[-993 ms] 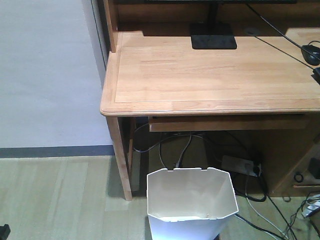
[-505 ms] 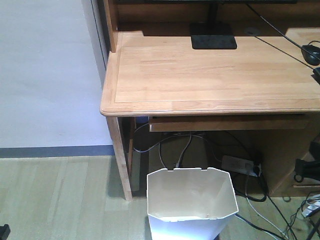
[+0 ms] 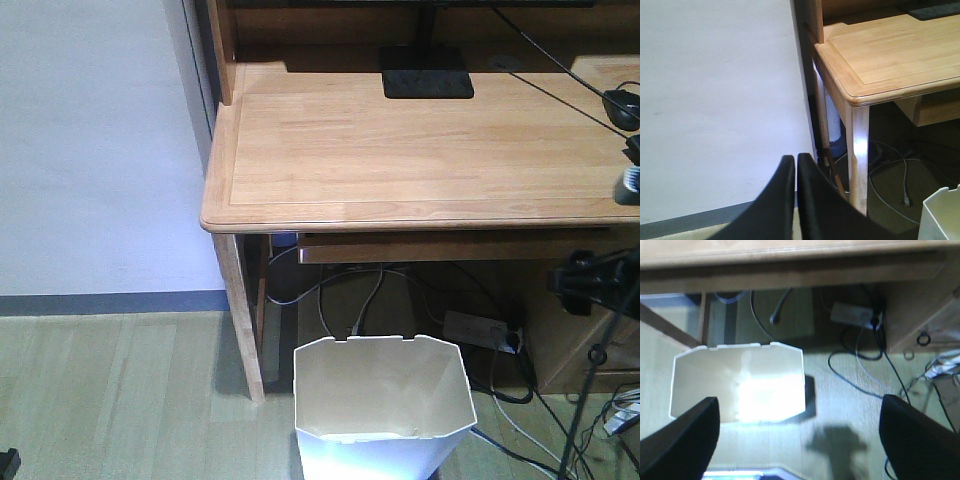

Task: Move trash bin to bedside with robot
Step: 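Lower the right gripper down to the rim of the white bin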

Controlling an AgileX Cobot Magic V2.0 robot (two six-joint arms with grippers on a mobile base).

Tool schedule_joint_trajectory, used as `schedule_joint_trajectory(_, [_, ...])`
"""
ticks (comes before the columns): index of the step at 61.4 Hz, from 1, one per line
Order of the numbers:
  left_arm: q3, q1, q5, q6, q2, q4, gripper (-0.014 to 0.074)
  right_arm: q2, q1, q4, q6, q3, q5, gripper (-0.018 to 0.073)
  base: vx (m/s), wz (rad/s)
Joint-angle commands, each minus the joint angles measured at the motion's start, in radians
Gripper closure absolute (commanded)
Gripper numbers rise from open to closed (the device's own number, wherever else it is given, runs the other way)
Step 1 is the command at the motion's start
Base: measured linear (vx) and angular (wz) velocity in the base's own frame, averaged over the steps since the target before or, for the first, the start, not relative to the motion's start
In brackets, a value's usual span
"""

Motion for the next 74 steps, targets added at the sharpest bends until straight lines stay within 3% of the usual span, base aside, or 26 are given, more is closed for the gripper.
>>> schedule_joint_trajectory(1, [0.018,-0.001,-0.069,-0.005,-0.021,0.000,0.0603,0.111,0.002,0.005,-0.046,-0.103,-0.002,-0.0044,0.00,0.00])
schedule_joint_trajectory(23, [0.018,-0.001,-0.069,-0.005,-0.021,0.000,0.0603,0.490,-0.010,0.076,-0.267,-0.247,-0.012,-0.0035,0.00,0.00])
schedule_joint_trajectory(31, [0.018,-0.001,-0.069,-0.005,-0.021,0.000,0.0603,0.610,-0.053,0.198,-0.376,-0.277,-0.056,-0.0035,0.00,0.00])
schedule_joint_trajectory(40, [0.018,-0.001,-0.069,-0.005,-0.021,0.000,0.0603,0.754,-0.112,0.357,-0.579,-0.284,-0.129,-0.0035,0.00,0.00])
schedule_joint_trajectory(52, [0.018,-0.001,-0.069,-0.005,-0.021,0.000,0.0603,0.929,-0.130,0.504,-0.793,-0.315,-0.216,-0.0035,0.00,0.00])
schedule_joint_trajectory(74, [0.018,-0.001,-0.069,-0.005,-0.021,0.000,0.0603,1.233,-0.130,0.576,-0.921,-0.467,-0.218,-0.0034,0.00,0.00])
